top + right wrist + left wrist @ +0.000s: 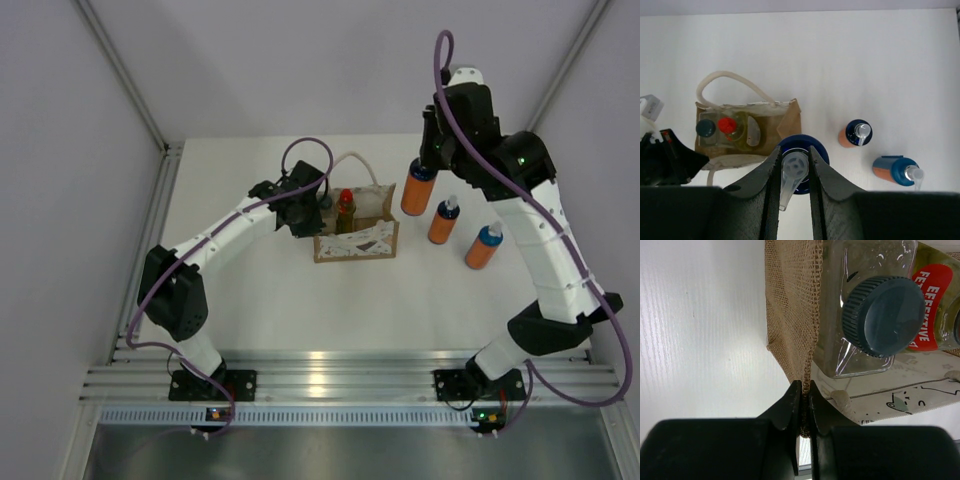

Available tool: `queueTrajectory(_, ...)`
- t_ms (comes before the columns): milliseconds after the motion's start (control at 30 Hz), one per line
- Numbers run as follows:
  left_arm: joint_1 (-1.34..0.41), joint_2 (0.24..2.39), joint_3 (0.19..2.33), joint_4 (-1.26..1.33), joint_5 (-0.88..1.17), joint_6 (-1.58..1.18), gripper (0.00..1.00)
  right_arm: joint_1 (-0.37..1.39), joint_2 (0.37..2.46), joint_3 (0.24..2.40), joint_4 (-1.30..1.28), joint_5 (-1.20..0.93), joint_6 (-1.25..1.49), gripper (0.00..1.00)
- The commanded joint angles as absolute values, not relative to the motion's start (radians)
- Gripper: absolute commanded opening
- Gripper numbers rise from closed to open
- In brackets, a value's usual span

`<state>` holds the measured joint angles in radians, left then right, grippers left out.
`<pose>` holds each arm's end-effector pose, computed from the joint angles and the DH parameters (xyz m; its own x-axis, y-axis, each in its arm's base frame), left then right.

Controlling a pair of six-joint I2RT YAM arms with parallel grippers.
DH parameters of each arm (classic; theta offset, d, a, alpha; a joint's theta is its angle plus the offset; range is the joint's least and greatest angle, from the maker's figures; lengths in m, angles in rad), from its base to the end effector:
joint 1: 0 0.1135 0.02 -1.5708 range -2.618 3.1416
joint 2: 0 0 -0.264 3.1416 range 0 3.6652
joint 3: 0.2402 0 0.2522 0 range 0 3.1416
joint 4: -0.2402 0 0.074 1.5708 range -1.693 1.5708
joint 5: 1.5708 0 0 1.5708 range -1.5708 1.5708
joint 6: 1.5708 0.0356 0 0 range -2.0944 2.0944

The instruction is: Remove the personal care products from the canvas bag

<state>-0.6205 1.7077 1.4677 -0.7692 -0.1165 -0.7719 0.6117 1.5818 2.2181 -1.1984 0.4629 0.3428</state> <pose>0.3006 -0.2097 0.2825 -0.8611 -0.2361 -0.4502 -0.1026 0.9481 -0.3009 0.2333 0.1442 0.5149 -0.4797 0.0309 -0.8769 -0.0459 0.9971 0.0603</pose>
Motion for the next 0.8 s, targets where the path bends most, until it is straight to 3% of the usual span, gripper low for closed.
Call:
queueTrajectory(0,-0.624,1.672,1.448,-0.804,-0.107,-0.759,0.00,0.575,1.473,2.124,-1.140,0.517,0.356,0.00)
queueTrajectory(467,-0.624,1.667,1.457,-0.804,-0.104,-0.744,0.00,0.448,1.171,1.430,-0.755,0.505,0.426,0.00)
queueTrajectory(767,-0.624,1.666,1.457,-0.804,-0.103,-0.741,0.00,0.394,1.077,1.178,-0.646,0.535,0.445,0.00)
